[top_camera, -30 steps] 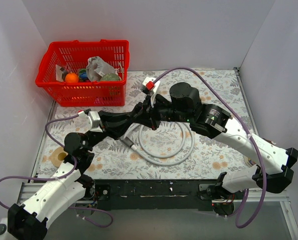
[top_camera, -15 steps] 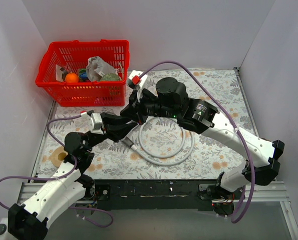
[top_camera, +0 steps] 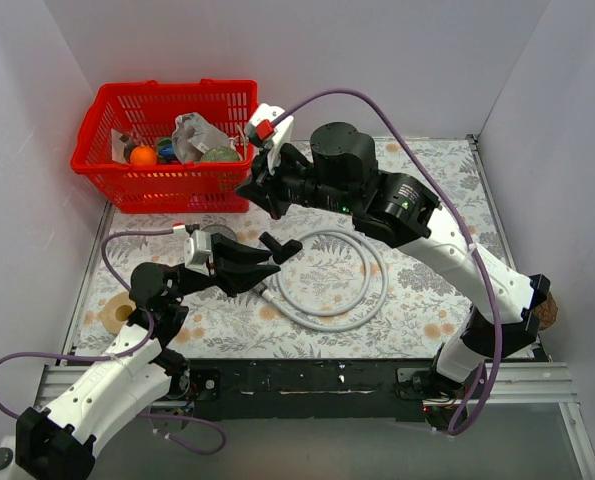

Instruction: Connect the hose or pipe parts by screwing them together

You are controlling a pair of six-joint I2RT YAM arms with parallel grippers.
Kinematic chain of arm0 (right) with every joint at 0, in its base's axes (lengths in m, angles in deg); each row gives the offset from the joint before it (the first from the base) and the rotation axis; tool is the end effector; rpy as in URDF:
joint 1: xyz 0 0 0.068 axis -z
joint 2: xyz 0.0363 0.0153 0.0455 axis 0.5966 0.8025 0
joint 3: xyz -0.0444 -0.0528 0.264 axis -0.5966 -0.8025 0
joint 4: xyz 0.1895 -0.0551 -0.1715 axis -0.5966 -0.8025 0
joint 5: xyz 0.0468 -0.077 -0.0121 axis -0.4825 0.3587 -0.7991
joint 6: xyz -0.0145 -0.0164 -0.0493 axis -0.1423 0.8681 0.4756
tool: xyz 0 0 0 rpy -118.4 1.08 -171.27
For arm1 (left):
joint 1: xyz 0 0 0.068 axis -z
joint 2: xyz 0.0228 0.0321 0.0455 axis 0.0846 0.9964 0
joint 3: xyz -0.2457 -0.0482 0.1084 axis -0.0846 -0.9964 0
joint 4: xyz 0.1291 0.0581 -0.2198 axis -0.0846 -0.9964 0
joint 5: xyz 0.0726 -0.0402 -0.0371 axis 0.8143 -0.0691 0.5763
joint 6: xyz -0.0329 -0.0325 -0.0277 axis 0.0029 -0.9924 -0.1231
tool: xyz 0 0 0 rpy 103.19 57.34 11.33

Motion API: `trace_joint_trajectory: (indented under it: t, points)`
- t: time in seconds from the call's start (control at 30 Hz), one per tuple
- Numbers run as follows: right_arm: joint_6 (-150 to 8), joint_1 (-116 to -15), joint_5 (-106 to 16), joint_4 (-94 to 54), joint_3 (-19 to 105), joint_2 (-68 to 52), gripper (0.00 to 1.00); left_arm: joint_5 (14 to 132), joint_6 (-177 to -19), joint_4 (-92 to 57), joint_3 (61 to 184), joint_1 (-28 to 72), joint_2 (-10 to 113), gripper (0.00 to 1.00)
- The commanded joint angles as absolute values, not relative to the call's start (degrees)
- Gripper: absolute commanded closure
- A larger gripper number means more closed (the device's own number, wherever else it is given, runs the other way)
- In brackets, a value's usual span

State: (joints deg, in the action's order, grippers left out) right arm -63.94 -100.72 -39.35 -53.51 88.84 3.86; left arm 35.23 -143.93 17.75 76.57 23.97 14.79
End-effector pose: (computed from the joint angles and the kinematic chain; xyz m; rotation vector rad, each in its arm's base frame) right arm 0.1432 0.2971 0.5360 -0.9443 1.4627 0.8589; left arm 0.1249 -0.0980 0.3261 0.4930 1.4091 -1.7136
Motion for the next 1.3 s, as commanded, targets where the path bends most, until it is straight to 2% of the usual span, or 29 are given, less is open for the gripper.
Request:
trace_joint_trajectory:
  t: [0.0,0.23,0.37,0.57,0.9,1.0,1.07,1.13,1.17,1.2,1.23,1.27]
  points:
    - [-60.9,-99.5,-41.6,-56.9,90.2,3.4,0.99,32.0,-151.7,19.1,80.3,23.9,14.6,1.0]
    - [-58.7,-98.5,-54.3,-60.0,86.2,-0.8,0.99,32.5,-152.8,20.0,80.4,23.9,15.4,1.0]
    - [-58.8,-97.6,-54.2,-61.0,83.9,-2.0,0.99,32.3,-152.8,20.5,80.6,23.9,15.5,1.0]
    - [-59.9,-92.2,-59.5,-56.1,73.2,-6.0,0.99,29.6,-153.9,20.1,83.2,23.9,15.3,1.0]
    - [-60.3,-89.7,-65.2,-56.9,70.4,-6.7,0.99,30.2,-154.0,20.1,83.8,23.9,15.3,1.0]
    - [-60.6,-89.1,-63.2,-56.9,67.1,-8.5,0.99,32.1,-153.5,20.2,83.2,23.5,15.2,1.0]
    - [-61.7,-88.5,-54.1,-56.7,65.2,-10.1,0.99,32.6,-151.2,19.3,82.3,23.4,15.2,1.0]
    - [-63.1,-88.0,-39.6,-58.2,63.3,-10.5,0.99,34.1,-146.7,17.3,80.2,23.4,15.4,1.0]
    - [-63.7,-87.5,-33.4,-59.3,62.9,-10.4,0.94,36.7,-145.4,16.5,79.5,23.4,15.4,1.0]
    - [-65.9,-87.3,-28.4,-60.2,62.3,-10.1,0.83,37.8,-143.8,15.6,78.9,23.3,15.4,1.0]
    - [-66.7,-86.8,-20.6,-61.3,62.4,-9.8,0.66,38.7,-141.8,14.7,77.7,23.4,15.4,1.0]
    - [-67.7,-86.2,-17.9,-63.5,62.4,-9.3,0.6,39.5,-138.5,14.0,77.1,23.4,15.7,1.0]
